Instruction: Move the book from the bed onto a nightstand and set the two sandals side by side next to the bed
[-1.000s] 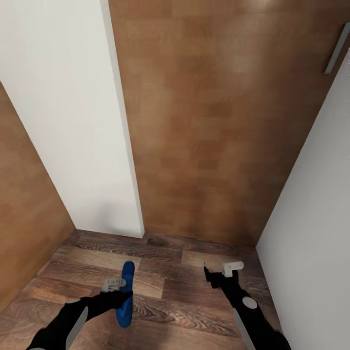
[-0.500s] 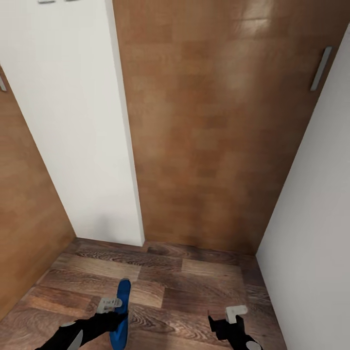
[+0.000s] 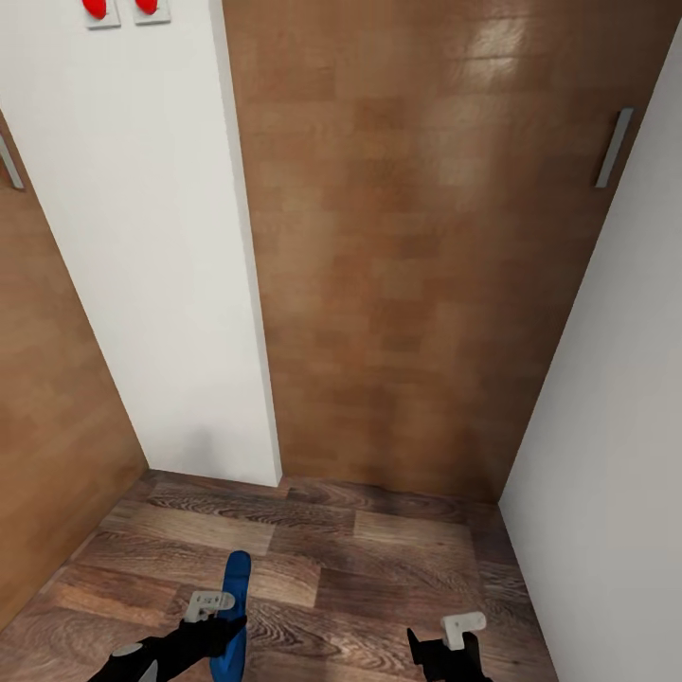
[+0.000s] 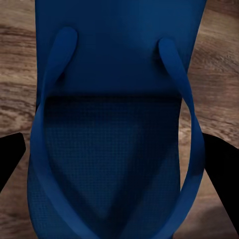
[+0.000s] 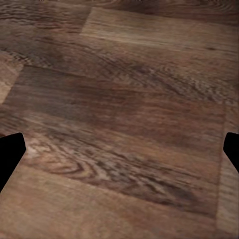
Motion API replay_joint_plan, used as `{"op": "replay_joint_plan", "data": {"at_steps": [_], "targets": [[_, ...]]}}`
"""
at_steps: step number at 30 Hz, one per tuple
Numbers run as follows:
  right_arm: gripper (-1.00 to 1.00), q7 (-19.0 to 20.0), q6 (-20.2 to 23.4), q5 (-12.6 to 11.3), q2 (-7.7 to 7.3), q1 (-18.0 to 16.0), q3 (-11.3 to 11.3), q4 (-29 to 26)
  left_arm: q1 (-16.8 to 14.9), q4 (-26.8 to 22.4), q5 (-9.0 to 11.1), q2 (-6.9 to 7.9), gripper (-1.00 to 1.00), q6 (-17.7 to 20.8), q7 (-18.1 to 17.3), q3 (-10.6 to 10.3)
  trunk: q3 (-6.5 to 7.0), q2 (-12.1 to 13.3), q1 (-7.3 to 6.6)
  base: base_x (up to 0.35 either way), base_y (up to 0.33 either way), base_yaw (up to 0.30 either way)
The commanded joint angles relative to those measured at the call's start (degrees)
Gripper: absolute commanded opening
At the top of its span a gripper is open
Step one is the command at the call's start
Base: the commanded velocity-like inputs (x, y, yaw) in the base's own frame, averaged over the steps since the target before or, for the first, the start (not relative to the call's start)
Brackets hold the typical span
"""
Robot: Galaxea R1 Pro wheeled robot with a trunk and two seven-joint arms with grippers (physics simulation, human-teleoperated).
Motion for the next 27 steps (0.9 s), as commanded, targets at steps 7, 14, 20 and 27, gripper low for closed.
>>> {"op": "replay_joint_plan", "data": {"at_steps": [7,14,20,27], "targets": [[1.0,0.1,-0.39,-0.03,-0.09,-0.03,0.07,0.07,-0.03,0.09,0.25,0.01,-1.0,-0.06,-0.29,0.04,0.17,-0.01,-0.04,0.0,0.0,0.0],[1.0,0.1,-0.44,-0.12,-0.09,-0.03,0.07,0.23,-0.03,0.1,0.25,-0.05,-1.0,-0.06,-0.26,0.04,1.72,0.09,-0.22,0.0,0.0,0.0],[1.0,0.01,-0.44,-0.16,-0.26,-0.03,-0.01,3.41,0.0,1.73,0.18,-0.13,-1.0,-0.12,-0.18,-0.04,2.8,2.49,-1.54,0.0,0.0,0.0],[1.0,0.04,-0.45,-0.21,-0.27,-0.03,-0.02,7.38,0.03,3.92,-0.01,0.0,-1.0,-3.3,-0.14,-0.02,4.06,5.3,-3.07,0.0,0.0,0.0]]}}
